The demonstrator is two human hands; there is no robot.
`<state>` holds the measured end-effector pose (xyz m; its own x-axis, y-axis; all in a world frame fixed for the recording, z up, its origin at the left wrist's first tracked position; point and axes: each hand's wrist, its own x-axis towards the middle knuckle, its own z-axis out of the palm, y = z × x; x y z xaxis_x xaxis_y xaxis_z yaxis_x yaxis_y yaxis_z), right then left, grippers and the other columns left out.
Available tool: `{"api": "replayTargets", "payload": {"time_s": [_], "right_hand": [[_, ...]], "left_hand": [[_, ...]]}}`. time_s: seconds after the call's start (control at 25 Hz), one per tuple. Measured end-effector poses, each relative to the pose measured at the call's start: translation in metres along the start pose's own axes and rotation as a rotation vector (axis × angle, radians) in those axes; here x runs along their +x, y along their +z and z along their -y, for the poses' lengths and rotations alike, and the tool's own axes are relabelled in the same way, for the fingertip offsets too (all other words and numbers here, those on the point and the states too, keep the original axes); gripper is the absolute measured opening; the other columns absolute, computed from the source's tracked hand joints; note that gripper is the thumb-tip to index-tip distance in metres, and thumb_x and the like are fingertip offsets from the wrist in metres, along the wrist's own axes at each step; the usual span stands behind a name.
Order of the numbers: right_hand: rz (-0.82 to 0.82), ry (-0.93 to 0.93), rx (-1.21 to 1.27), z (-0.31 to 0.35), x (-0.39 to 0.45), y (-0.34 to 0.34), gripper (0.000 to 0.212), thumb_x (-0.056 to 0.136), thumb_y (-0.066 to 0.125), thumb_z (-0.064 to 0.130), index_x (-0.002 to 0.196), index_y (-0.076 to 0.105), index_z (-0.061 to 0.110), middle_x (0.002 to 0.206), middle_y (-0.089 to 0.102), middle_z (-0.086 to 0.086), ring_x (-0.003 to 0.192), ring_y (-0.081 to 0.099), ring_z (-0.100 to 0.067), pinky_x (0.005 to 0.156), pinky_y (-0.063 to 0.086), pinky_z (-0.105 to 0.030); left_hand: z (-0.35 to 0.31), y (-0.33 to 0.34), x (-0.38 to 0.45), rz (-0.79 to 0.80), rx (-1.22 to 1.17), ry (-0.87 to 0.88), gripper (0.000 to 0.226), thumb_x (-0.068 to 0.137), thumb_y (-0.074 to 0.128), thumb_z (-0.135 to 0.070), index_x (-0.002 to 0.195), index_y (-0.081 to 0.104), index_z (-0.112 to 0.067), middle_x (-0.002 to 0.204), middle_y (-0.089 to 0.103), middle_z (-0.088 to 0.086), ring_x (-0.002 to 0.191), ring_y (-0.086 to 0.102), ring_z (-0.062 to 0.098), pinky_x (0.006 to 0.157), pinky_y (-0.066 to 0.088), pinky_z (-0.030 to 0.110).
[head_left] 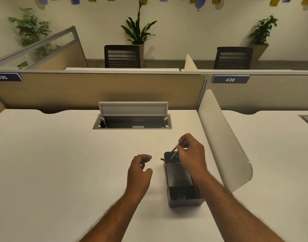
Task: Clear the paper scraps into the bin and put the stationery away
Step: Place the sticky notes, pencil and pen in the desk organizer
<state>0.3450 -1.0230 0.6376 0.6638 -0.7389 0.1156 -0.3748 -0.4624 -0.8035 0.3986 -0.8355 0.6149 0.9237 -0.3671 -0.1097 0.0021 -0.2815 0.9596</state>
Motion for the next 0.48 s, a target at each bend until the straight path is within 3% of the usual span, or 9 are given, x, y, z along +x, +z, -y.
{"api": "replayTargets", "payload": {"time_s": [0.28, 0.48], "right_hand": [[0.087, 0.015, -0.124, -0.012, -0.005, 0.021, 0.018, 0.095, 0.076, 0.015, 0.105, 0.064, 0.025, 0.104, 0.07, 0.005, 0.091, 0.07, -0.013, 0.089, 0.061, -0.027], [0.138, 0.023, -0.121, -0.005, -0.006, 0.02, 0.029, 0.094, 0.077, 0.013, 0.119, 0.067, 0.023, 0.114, 0.071, 0.005, 0.1, 0.07, -0.015, 0.099, 0.06, -0.032]], "left_hand": [[0.015, -0.01, 0.007, 0.022, -0.007, -0.05, 0.043, 0.089, 0.057, 0.014, 0.114, 0.065, -0.02, 0.126, 0.066, 0.0, 0.121, 0.061, 0.014, 0.114, 0.044, 0.028], [0.02, -0.012, 0.011, 0.077, -0.006, -0.059, 0.042, 0.089, 0.058, 0.011, 0.117, 0.064, -0.02, 0.126, 0.065, -0.002, 0.122, 0.061, 0.014, 0.113, 0.045, 0.03]]}}
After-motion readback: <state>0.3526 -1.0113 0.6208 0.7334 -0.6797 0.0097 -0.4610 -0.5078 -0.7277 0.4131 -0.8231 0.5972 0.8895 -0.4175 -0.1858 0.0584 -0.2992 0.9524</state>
